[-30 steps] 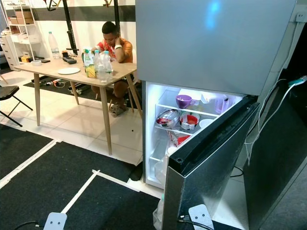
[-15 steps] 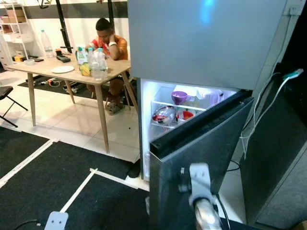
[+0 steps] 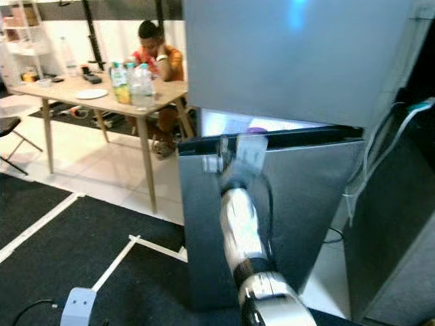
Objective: Restocking fridge
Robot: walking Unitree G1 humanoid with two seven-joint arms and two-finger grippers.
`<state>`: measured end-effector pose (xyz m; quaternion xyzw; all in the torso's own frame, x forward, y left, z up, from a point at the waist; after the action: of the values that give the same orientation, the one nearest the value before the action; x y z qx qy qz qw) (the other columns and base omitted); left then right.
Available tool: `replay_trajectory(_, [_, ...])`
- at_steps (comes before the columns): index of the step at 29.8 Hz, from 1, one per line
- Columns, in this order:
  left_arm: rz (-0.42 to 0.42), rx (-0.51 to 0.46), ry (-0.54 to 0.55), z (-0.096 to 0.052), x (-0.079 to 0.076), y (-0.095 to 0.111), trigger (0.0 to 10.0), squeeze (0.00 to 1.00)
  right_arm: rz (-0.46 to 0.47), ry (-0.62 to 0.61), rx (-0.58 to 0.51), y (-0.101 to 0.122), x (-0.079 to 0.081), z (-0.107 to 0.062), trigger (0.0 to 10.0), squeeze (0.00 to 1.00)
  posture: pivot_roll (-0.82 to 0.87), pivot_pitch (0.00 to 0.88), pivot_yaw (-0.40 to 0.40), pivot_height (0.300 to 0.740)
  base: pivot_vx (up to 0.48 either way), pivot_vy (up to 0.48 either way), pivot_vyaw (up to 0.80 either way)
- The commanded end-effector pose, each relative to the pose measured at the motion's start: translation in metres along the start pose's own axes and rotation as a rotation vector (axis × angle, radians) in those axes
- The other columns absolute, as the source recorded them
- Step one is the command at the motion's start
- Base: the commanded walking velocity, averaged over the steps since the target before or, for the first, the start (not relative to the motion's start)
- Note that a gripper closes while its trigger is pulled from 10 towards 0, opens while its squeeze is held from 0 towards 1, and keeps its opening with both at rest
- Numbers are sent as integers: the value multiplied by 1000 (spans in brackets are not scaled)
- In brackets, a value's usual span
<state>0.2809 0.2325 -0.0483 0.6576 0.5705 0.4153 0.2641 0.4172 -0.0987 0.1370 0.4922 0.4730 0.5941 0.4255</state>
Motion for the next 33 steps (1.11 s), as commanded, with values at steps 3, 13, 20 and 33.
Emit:
replay_trajectory(3, [2,7,21,-1,7,-2,10000,0,-127,-59,247,-66,-31,-34,10000,0,-100,105,21,740,0,0,0])
replay_trajectory(13, [6,23,-3,4,0,4,10000,0,-276,-293,689,-163,-128,-161,10000,0,-98,95,52,740,0,0,0])
replay_trajectory(20, [1,34,-12,6,1,6,10000,0,-242,-347,822,-188,-141,-209,10000,0,-97,91,67,740,0,0,0])
replay_trajectory(33, [-17,30,-33,8,-7,11,10000,0,-224,-336,832,-191,-134,-209,10000,0,-101,85,67,740,61,0,0])
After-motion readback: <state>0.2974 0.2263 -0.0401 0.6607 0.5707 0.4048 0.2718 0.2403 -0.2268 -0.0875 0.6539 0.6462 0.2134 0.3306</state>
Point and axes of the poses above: a point about 5 cm out from each wrist's last joint towards the gripper, its own z axis pointing out of the wrist towards the gripper, its own y axis along the axis of the wrist's last joint, x = y × z, the point moved 4 cm from there along z, pointing out of the wrist towards the gripper, and after that the axes turned 3 degrees about z, right-handed, at the moved point
